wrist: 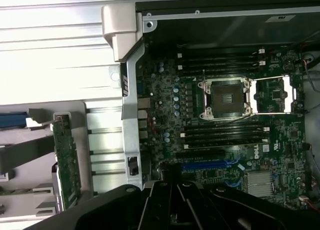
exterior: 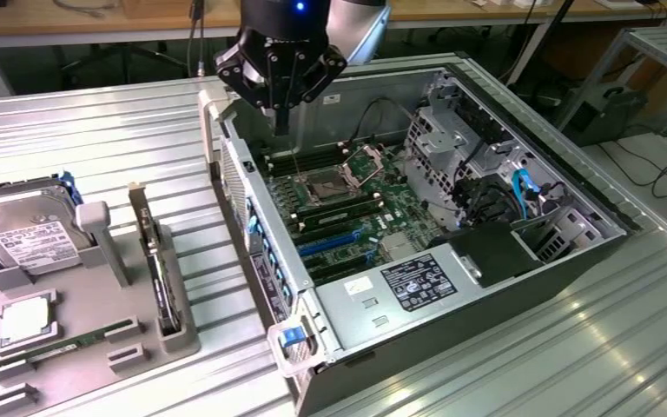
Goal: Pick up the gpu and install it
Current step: 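Reach for the gpu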
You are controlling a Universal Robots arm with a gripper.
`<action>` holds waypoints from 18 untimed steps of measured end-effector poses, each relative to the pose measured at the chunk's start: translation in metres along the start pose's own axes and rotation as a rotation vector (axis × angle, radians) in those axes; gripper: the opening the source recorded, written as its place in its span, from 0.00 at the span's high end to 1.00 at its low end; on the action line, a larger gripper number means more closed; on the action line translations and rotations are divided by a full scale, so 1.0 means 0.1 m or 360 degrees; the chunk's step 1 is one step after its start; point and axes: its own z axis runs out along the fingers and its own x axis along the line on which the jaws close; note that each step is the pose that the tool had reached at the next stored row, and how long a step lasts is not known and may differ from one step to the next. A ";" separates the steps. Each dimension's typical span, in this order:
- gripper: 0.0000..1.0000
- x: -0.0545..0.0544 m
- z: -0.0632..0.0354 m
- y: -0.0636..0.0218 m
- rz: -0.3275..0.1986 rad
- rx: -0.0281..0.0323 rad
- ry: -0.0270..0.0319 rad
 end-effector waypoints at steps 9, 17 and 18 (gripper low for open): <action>0.89 0.12 -0.005 -0.050 -0.0059 -0.00014 0.00026; 0.89 0.20 -0.011 -0.140 -0.0076 -0.00017 0.00034; 0.89 0.21 -0.012 -0.157 -0.0078 -0.00019 0.00035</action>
